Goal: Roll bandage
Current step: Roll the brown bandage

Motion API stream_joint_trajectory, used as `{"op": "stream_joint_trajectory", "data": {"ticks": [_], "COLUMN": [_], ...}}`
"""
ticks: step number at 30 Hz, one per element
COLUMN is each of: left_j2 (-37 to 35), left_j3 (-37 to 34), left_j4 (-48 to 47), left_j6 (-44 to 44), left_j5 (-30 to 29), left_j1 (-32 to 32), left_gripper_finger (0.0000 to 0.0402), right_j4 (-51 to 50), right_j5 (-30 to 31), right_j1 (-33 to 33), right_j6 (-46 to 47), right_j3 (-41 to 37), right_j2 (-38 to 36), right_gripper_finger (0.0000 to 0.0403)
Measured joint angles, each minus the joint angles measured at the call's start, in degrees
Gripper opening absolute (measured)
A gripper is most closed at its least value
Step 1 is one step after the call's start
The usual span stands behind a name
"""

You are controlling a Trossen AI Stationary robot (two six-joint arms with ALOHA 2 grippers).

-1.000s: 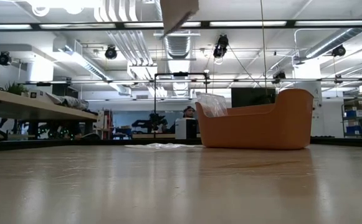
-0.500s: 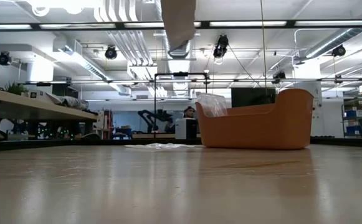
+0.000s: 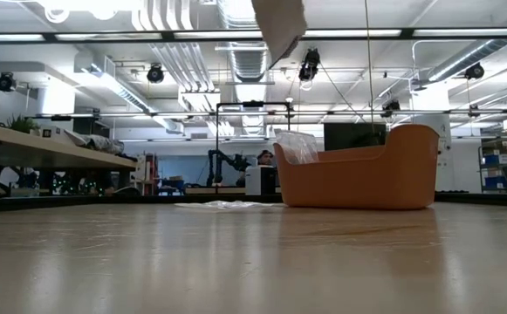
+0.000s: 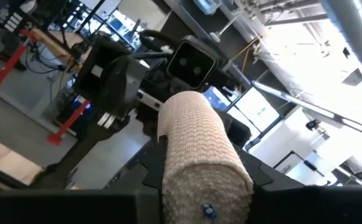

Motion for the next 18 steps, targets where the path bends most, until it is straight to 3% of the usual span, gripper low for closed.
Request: {"op": "stream_joint_trajectory", "data": {"ticks": [10, 13, 18], "left_j2": [-0.4, -0.4, -0.6], "left_j3": [-0.1, -0.1, -0.1], "left_j4": [-2.0, -2.5, -3.3], "left_j6": [-0.1, 1.7, 3.5], "left_j5": [-1.4, -1.8, -8.0], "left_j1": [0.0, 0.0, 0.0], "left_gripper_finger": [0.0286, 0.0282, 0.0275], "right_j4": [1.5, 1.9, 2.4], "right_j5": [-0.2, -2.8, -8.6], "right_j1": [-0.1, -0.1, 0.0], "right_j6": [2.1, 3.5, 8.2], "right_j3": [0.3, 0.3, 0.3], "right_j2": [-0.2, -0.5, -1.2], "right_gripper_finger": [0.0092, 0.0090, 0.0091]}}
